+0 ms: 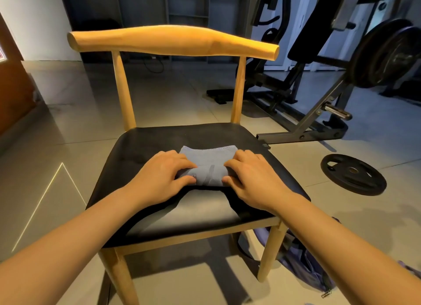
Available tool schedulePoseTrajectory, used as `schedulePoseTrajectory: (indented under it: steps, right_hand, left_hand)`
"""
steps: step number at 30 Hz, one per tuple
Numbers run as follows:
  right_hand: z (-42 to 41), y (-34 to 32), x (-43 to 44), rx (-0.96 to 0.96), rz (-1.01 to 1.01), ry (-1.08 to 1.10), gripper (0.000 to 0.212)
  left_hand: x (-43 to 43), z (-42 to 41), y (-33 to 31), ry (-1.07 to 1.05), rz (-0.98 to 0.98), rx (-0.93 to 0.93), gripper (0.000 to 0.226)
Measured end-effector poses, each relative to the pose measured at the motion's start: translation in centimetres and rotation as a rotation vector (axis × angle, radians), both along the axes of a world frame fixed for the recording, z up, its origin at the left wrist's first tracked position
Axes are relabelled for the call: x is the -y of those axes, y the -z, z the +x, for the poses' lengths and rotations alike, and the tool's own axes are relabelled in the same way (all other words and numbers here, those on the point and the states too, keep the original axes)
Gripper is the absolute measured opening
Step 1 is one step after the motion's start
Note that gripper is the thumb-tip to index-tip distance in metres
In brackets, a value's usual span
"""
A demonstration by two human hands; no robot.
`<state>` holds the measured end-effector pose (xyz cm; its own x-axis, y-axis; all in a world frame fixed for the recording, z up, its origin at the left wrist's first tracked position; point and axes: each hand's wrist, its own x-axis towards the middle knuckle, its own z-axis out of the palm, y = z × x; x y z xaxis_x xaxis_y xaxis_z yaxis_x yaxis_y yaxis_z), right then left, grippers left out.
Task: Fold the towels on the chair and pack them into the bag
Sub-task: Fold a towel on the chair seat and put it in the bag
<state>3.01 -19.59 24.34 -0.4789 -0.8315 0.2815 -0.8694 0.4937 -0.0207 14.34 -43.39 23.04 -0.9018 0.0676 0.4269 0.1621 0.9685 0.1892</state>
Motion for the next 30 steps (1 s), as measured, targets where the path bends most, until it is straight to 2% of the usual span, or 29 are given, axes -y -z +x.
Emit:
schedulePoseTrajectory:
  steps: [1, 3, 5, 6, 8, 10, 12, 14, 16, 18, 20, 24, 27, 28, 30]
  right_hand:
    - [0.3, 0.1, -0.1, -0.057, 0.004, -0.005, 0.031]
    - [0.2, 0.3, -0.3, -0.053, 0.022, -0.031, 0.038]
    - [0.0, 0.1, -0.4, 0.046, 0.004, -0.064, 0.028]
    - [-0.3, 0.0, -0.4, 0.099, 0.007, -0.078, 0.022]
    - [-0.9, -0.7, -0.2, 0.193, 0.06, -0.084, 0.017]
    - [-1.3, -1.1, 0.2, 0.268, 0.11, -0.052, 0.019]
    - [-1.5, -0.9, 0.6, 0.275, 0.091, -0.011, 0.02]
    - [-1.3, -0.2, 1.0, 0.174, 0.047, 0.04, 0.021]
    - [-0.8, 0.1, 1.0, -0.004, -0.02, 0.047, 0.033]
    - [-0.5, 0.1, 0.7, -0.092, -0.04, -0.019, 0.042]
    - [-0.5, 0.1, 0.5, -0.078, -0.021, -0.041, 0.041]
    - [-0.9, -0.4, 1.2, 0.027, -0.01, -0.021, 0.026]
    - [-1.4, -1.7, 1.5, 0.217, 0.008, -0.023, 0.019]
    - [-1.5, -2.1, 1.5, 0.288, 0.02, -0.012, 0.021]
    - [-1.9, -2.3, 1.6, 0.377, 0.055, 0.008, 0.021]
  left_hand:
    - [0.1, -0.2, -0.1, -0.016, 0.064, 0.024, 0.034]
    - [0.5, -0.4, -0.8, -0.022, 0.245, 0.148, 0.021]
    - [0.9, -0.4, -1.4, 0.024, 0.387, 0.276, 0.016]
    - [1.0, -0.3, -1.5, 0.024, 0.397, 0.298, 0.017]
    - [0.9, -0.2, -1.2, -0.029, 0.333, 0.213, 0.02]
    - [0.5, -0.2, -0.6, -0.039, 0.142, -0.023, 0.018]
    - [-0.1, -0.1, 0.0, -0.005, -0.051, -0.13, 0.024]
    - [-0.4, -0.1, 0.5, -0.019, -0.147, -0.081, 0.041]
    - [-0.2, -0.2, 0.9, -0.06, -0.192, -0.019, 0.055]
    - [0.1, -0.4, 1.1, -0.096, -0.179, 0.004, 0.061]
    - [0.3, -0.8, 0.7, -0.115, -0.101, 0.035, 0.062]
    - [1.1, -1.5, -0.1, -0.068, 0.139, 0.171, 0.068]
    - [2.1, -1.5, -0.2, -0.067, 0.408, 0.266, 0.062]
    - [2.1, -1.4, -0.1, -0.065, 0.422, 0.256, 0.058]
    - [2.0, -1.1, 0.2, -0.05, 0.202, 0.069, 0.05]
